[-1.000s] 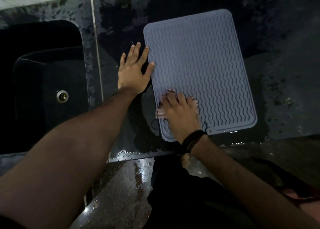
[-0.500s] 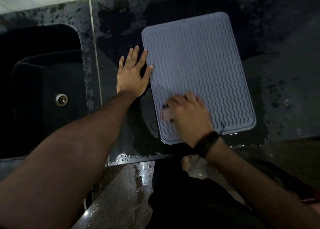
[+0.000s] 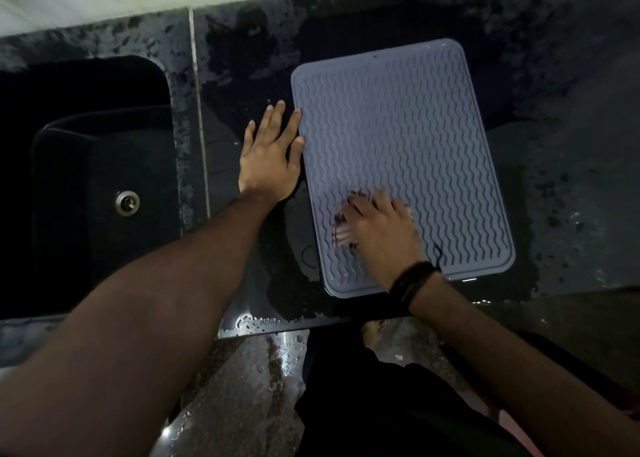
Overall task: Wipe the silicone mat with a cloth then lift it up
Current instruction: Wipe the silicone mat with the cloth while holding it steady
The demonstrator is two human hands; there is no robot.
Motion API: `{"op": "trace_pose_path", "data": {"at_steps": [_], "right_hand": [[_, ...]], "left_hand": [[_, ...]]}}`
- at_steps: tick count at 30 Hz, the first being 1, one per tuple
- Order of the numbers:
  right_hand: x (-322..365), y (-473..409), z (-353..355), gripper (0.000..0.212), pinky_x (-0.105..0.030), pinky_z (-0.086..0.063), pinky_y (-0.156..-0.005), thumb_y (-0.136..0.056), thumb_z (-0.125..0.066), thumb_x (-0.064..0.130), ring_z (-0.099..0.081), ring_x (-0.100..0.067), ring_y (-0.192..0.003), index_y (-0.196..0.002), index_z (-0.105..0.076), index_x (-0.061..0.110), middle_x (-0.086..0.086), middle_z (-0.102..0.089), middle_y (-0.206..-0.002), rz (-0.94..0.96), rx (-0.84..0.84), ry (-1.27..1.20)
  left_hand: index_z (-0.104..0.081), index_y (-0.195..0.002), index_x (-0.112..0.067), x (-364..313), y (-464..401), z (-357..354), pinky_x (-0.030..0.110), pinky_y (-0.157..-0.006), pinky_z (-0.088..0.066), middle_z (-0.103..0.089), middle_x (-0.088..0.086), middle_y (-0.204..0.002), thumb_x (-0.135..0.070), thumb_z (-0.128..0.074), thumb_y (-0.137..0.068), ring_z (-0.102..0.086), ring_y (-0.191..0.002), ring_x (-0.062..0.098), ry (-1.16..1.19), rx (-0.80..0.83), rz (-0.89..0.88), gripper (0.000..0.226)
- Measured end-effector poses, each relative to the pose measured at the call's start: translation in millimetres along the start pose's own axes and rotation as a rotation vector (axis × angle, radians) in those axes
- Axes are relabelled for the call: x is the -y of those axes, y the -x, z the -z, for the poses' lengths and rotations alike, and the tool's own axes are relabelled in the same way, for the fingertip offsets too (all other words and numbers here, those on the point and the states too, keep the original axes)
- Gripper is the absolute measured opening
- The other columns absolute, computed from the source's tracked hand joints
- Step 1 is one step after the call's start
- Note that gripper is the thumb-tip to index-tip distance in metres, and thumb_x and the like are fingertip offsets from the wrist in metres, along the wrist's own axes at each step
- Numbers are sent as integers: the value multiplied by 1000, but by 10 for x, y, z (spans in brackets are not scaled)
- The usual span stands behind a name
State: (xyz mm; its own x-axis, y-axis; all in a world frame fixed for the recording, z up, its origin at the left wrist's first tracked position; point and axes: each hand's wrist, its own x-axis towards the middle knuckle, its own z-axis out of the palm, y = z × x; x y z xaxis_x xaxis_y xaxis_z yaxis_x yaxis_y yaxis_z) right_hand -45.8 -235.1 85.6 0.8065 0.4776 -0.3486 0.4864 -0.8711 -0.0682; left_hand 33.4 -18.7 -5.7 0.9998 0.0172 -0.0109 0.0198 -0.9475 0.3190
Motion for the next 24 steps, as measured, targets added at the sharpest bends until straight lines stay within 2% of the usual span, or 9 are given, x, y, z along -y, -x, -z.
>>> {"op": "trace_pose_path", "data": {"at_steps": [3,7,10,14,20,24], "right_hand": [[-48,-7,74,49,-45,-32,-103,-82,-60,25,-34,-29,-129,-131,-52,19,-4,-49,-138,14,37,-29],[-77,-416,277,38,-41,-35,-99,-85,-59,21,-41,-26,-121,-123,-58,19,-2,-57,-127,-7,-139,-145],[-30,-886,386,38,-42,-37,-98,-85,-59,14,-41,-28,-123,-122,-58,17,-4,-57,-127,-34,-224,-115],[55,-1133,320,37,-46,-35,-99,-88,-53,16,-38,-31,-125,-125,-54,14,-8,-53,-130,-16,-166,1],[51,-518,81,48,-47,-34,-101,-85,-59,20,-34,-31,-128,-132,-50,16,-8,-47,-138,24,-115,48],[27,-356,113,41,-44,-34,-101,-85,-60,22,-36,-28,-126,-126,-56,19,-5,-51,-133,41,-62,2]], "left_hand": [[-27,-162,-27,9,4,1,45,-128,-4,-18,3,-170,-41,-26,-111,-9,-158,19,-5,0,-1,53],[-26,-162,-28,4,6,7,44,-128,-4,-17,2,-171,-40,-27,-112,-8,-158,18,-6,1,-4,52],[-25,-163,-26,15,6,10,45,-128,-5,-16,3,-171,-36,-29,-111,-9,-158,20,-19,4,-21,53],[-26,-163,-27,12,7,0,46,-128,-7,-17,3,-171,-36,-31,-111,-9,-158,20,-34,2,-15,53],[-27,-162,-27,6,1,2,44,-128,-5,-18,2,-170,-39,-28,-111,-9,-158,18,-8,-2,0,52],[-26,-162,-27,-2,6,7,44,-128,-4,-16,2,-171,-39,-28,-112,-8,-158,18,-8,10,4,52]]}}
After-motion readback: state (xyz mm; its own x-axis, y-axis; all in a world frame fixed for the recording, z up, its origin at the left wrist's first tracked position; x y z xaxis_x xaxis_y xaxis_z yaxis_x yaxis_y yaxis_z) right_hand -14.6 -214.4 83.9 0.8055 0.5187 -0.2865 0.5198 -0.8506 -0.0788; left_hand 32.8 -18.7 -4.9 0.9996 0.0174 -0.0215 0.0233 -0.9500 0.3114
